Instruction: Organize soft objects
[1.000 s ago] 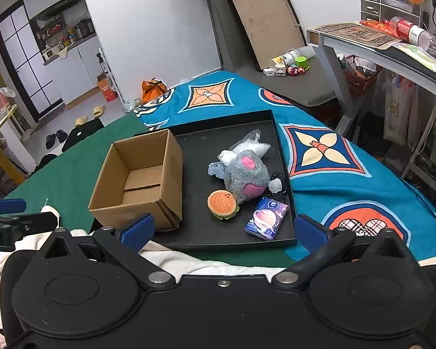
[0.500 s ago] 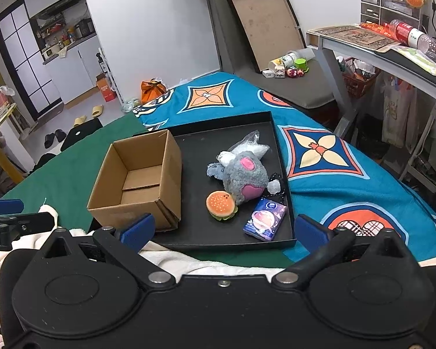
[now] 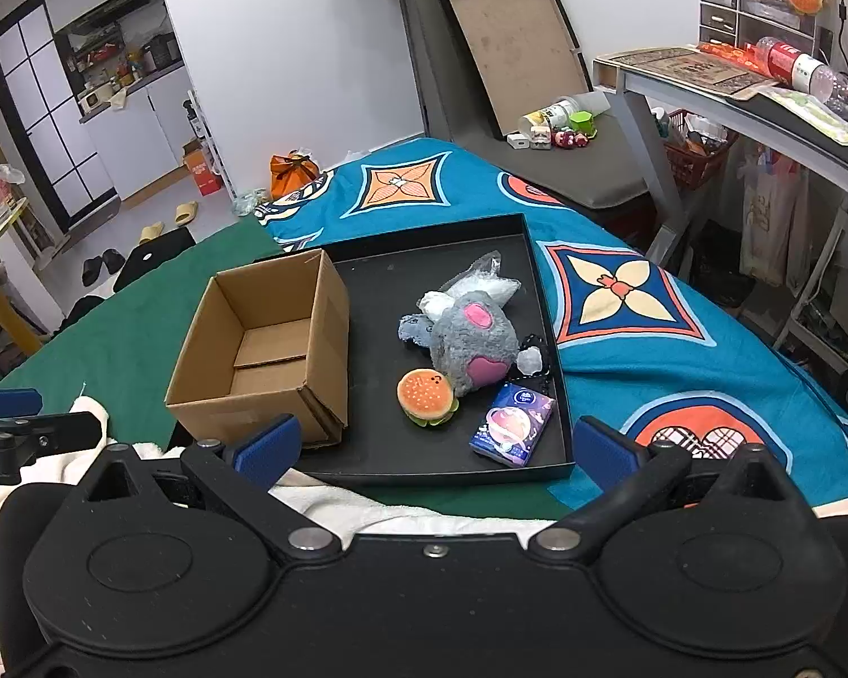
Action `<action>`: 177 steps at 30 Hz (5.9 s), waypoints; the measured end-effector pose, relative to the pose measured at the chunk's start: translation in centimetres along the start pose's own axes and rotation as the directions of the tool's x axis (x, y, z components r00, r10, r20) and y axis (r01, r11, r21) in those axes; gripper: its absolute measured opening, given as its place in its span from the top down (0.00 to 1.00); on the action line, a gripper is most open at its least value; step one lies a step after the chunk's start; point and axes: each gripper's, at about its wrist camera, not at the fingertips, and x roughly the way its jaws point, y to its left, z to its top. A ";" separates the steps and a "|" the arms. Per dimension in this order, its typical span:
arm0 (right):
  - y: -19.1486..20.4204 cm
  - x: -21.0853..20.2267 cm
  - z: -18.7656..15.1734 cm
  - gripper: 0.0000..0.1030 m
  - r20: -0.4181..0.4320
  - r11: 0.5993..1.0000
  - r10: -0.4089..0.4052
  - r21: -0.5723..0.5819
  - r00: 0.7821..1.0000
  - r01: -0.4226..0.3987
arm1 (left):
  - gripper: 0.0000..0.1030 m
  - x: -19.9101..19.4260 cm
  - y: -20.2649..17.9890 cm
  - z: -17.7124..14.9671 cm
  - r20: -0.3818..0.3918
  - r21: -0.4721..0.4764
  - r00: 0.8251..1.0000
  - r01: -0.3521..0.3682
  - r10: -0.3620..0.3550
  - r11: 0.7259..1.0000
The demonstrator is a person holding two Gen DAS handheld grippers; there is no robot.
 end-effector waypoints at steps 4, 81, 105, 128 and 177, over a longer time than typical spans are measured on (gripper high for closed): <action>0.0 0.2 0.1 0.00 -0.004 1.000 0.008 0.004 1.000 -0.008 | 0.00 0.3 0.2 0.2 0.002 -0.004 1.000 -0.006 0.006 1.000; -4.8 21.4 4.5 0.14 -0.181 0.998 0.058 0.003 0.982 -0.058 | 0.92 18.3 8.6 2.8 -0.270 -0.247 0.942 -0.269 0.200 0.931; -3.4 17.4 5.7 0.50 -0.107 0.999 0.051 -0.009 0.993 -0.052 | 0.92 16.8 9.9 2.2 -0.177 -0.228 0.978 -0.152 0.113 0.962; 5.5 13.6 6.8 0.50 -0.021 0.984 0.087 -0.153 0.996 -0.089 | 0.89 16.3 10.8 1.2 -0.168 -0.268 0.974 -0.193 0.151 0.944; 5.6 15.6 2.2 0.14 -0.059 0.995 0.020 -0.094 0.998 -0.026 | 0.34 15.0 9.7 1.2 -0.089 -0.209 0.987 -0.154 0.138 0.966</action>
